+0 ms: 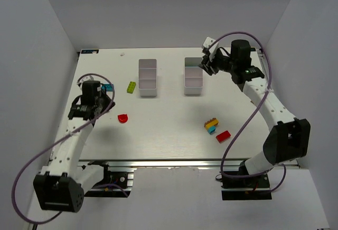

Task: Sort the legos into containers by color

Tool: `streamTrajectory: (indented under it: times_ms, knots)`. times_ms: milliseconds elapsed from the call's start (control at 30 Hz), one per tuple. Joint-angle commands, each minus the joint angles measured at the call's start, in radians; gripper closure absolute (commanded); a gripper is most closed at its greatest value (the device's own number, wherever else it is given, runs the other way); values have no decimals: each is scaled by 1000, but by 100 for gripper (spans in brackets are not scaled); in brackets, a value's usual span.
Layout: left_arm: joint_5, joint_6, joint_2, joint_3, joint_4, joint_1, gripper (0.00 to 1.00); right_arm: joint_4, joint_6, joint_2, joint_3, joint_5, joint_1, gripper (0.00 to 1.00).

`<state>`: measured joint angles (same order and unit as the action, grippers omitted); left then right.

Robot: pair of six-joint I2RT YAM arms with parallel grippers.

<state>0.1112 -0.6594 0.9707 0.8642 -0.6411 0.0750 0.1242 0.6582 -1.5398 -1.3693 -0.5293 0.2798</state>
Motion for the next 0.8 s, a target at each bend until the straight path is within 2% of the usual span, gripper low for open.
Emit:
streamTrajectory:
  times_ms: [0, 33, 67, 100, 167, 267, 333, 400, 500, 567, 633, 667, 767]
  knots:
    - [76, 27, 121, 82, -124, -7, 60, 86, -112, 38, 44, -53, -2, 50]
    - [93, 27, 150, 111, -146, -18, 40, 112, -118, 47, 58, -81, -2, 48]
    - [106, 29, 178, 124, -156, -24, 35, 147, -127, 58, 70, -92, -1, 40]
    - [101, 37, 224, 131, -152, -36, 32, 150, -141, 82, 87, -107, -1, 37]
    - [79, 64, 261, 160, -135, -67, 29, 147, -172, 108, 137, -112, -2, 30]
    - [67, 98, 345, 232, -126, -73, 26, 117, -203, 159, 174, -97, -19, 28]
    - [45, 110, 397, 263, -118, -73, 24, 115, -232, 178, 162, -115, -50, 29]
    - [25, 122, 421, 279, -98, -73, 23, 138, -287, 170, 112, -170, -134, 34]
    - [-8, 124, 438, 262, -75, -73, 20, 270, -273, 135, 49, -233, -241, 45]
    - [-15, 129, 428, 243, -66, -73, 19, 419, -189, 115, 6, -261, -301, 49]
    - [-18, 138, 418, 219, -63, -73, 18, 523, -111, 113, -7, -288, -326, 48]
    - [-22, 141, 399, 210, -60, -73, 18, 620, -68, 113, -7, -290, -343, 45]
    - [-34, 152, 358, 180, -52, -73, 13, 754, 73, 133, 19, -278, -381, 40]
